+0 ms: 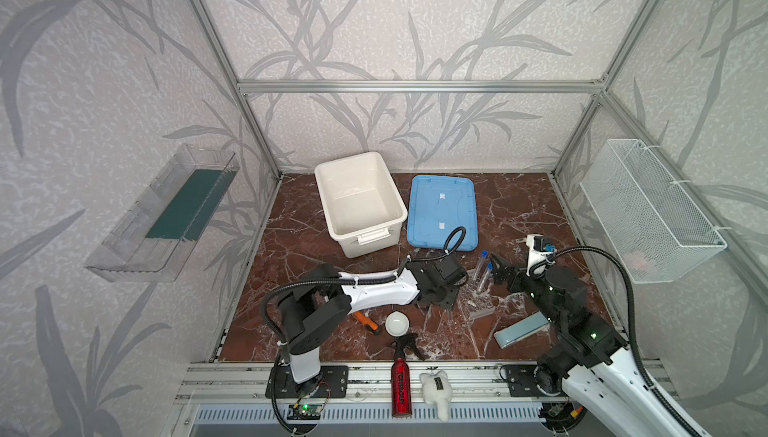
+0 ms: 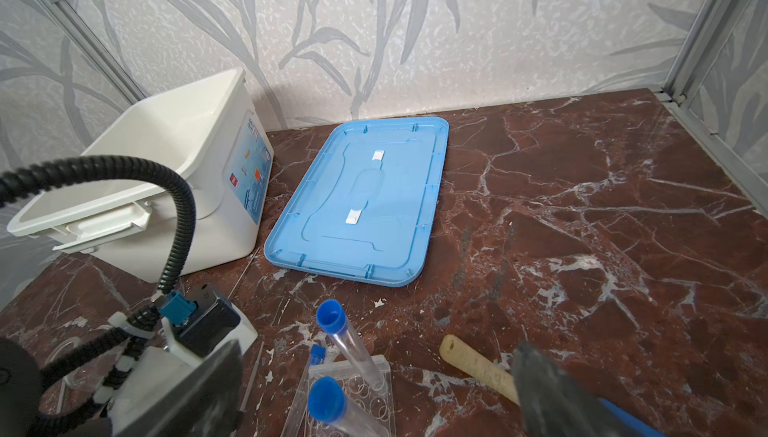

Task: Organize the chemistry lab equipment
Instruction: 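Close the left gripper on the blue-capped tube lying on the table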

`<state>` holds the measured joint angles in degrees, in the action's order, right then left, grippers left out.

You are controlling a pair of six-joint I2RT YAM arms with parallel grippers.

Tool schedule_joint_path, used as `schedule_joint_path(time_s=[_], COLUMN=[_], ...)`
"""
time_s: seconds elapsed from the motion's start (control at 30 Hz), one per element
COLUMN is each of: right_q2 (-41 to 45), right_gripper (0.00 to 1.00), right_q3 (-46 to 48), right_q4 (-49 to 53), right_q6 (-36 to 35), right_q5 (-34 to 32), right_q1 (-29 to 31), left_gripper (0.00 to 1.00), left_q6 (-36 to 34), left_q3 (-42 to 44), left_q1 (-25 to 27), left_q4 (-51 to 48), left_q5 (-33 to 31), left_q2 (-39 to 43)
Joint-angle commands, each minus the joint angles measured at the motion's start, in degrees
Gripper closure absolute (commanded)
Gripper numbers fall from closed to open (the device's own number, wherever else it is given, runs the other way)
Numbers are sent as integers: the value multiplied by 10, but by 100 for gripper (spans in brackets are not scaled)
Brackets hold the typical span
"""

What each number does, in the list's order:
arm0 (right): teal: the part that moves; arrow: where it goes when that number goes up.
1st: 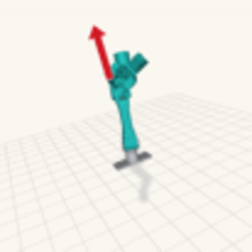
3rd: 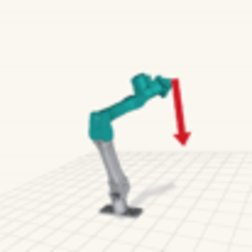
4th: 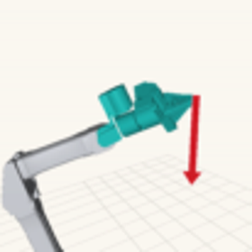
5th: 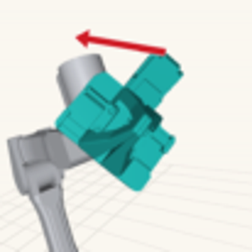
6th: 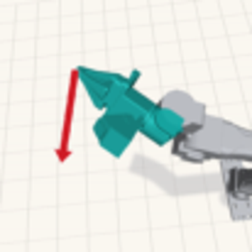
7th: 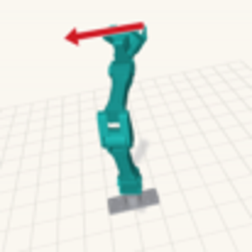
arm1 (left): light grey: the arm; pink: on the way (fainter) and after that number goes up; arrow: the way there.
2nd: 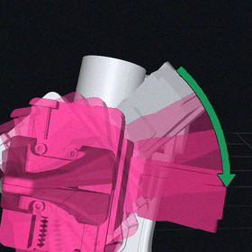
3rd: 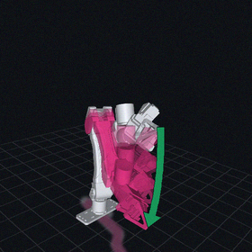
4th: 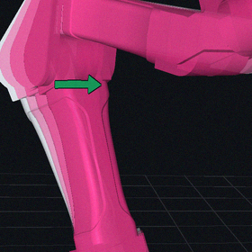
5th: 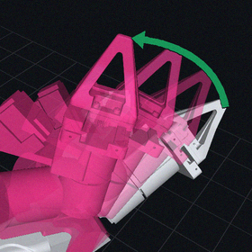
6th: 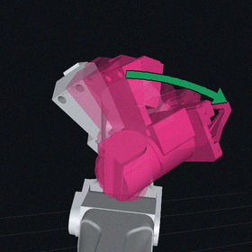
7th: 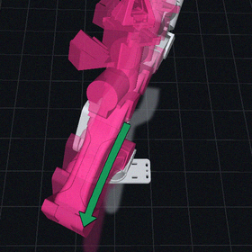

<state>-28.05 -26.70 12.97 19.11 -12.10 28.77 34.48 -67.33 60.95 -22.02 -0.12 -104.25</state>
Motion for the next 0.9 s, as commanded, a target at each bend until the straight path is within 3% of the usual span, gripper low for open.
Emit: schedule_joint_path(time_s=[0.0, 0.63, 0.87], right_q2=[5, 1, 2], right_gripper=[1, 1, 1], right_q3=[-3, 2, -6], right_q4=[15, 21, 27], right_q6=[7, 4, -3], right_q5=[-14, -22, -20], right_q1=[2, 2, 2], left_gripper=[46, 65, 66], left_q6=[-8, -11, -8], left_q3=[-34, -90, -107], left_q1=[3, 11, 42], left_q4=[-52, -150, -200], left_q5=[4, -48, -35], left_q2=[-27, -81, -87])
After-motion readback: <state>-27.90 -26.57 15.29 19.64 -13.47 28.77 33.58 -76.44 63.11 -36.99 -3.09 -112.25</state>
